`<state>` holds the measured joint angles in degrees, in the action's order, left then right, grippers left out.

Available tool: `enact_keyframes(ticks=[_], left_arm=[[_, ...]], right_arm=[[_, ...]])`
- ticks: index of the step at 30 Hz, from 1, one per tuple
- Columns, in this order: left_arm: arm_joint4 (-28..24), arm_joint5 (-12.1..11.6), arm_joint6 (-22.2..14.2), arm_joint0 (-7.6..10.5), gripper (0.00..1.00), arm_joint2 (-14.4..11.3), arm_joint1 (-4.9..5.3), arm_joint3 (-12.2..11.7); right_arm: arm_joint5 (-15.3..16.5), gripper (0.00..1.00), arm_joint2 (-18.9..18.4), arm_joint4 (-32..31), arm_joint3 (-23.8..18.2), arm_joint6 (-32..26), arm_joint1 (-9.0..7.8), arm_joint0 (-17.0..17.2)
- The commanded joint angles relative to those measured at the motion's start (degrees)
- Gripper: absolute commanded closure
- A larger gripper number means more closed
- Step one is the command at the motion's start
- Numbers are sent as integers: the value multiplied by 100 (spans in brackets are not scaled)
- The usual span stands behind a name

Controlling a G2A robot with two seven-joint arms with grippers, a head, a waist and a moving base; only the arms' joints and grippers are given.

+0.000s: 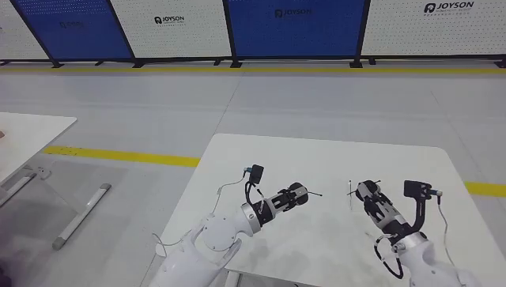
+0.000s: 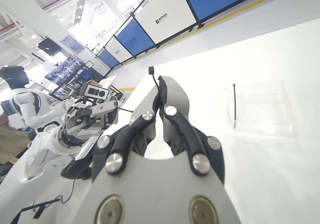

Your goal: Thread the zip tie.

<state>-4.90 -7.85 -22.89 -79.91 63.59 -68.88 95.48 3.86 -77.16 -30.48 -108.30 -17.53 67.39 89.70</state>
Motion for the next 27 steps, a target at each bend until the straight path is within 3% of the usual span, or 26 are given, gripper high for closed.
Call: enact_keyframes(ticks=[1, 7, 16, 27], left_arm=[[0, 0, 0, 0, 100, 0, 0, 0], [0, 0, 0, 0, 100, 0, 0, 0], [0, 0, 0, 0, 100, 0, 0, 0], [0, 0, 0, 0, 100, 0, 0, 0]], right_arm=[[0, 100, 0, 0, 0, 0, 0, 0], [30, 100, 91, -34, -13, 155, 17, 22], [5, 100, 738, 30, 83, 554, 133, -102], [-35, 100, 789, 67, 113, 564, 148, -142]])
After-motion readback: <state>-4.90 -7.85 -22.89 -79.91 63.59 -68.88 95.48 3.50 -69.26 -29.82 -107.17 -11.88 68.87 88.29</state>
